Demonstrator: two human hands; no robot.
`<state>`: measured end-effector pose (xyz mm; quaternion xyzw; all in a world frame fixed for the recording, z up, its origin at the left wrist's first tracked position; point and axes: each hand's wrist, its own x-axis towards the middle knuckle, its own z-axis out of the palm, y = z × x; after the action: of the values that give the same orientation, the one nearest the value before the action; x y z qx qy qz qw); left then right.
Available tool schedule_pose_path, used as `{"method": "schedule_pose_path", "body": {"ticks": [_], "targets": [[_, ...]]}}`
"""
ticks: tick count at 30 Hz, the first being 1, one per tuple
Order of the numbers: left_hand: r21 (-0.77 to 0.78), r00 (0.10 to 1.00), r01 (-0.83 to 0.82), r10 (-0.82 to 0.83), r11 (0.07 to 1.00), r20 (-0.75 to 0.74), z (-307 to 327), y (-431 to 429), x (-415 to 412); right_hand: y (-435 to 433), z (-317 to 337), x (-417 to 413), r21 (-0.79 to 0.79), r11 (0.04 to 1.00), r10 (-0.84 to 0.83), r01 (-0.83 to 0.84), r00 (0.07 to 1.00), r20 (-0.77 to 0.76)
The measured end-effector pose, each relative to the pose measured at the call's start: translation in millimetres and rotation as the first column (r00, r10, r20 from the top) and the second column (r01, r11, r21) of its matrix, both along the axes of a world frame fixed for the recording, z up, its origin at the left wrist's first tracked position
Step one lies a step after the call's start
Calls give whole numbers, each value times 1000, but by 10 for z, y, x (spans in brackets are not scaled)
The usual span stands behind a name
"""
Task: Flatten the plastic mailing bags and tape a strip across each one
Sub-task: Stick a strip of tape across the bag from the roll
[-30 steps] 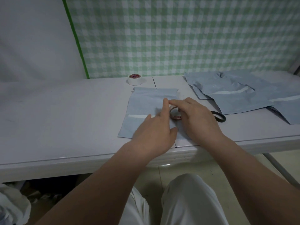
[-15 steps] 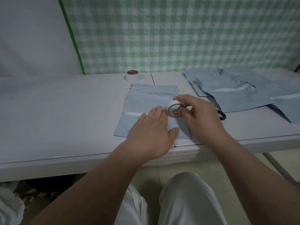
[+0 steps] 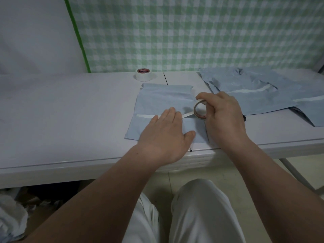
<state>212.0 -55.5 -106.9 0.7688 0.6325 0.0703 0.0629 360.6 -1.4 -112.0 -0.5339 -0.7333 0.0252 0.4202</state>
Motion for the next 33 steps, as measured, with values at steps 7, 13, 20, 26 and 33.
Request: {"method": "schedule_pose_path", "body": {"ticks": [7, 13, 20, 26, 33], "targets": [[-3, 1000, 5, -5, 1000, 6, -11, -3, -5, -30, 32, -13, -9, 998, -57, 58, 995, 80], [-34, 1000, 7, -8, 999, -10, -30, 13, -1, -41, 16, -29, 7, 999, -54, 53, 986, 158], [-55, 999, 19, -21, 998, -32, -27, 21, 7, -48, 18, -39, 13, 1000, -10, 8, 970, 243], [-88, 998, 24, -28, 996, -53, 14, 2, -46, -40, 4, -8, 4, 995, 93, -95, 986, 140], [-128, 994, 96, -102, 987, -36, 97, -3, -456, -47, 70, 4, -186, 957, 218, -223, 975, -46]]}}
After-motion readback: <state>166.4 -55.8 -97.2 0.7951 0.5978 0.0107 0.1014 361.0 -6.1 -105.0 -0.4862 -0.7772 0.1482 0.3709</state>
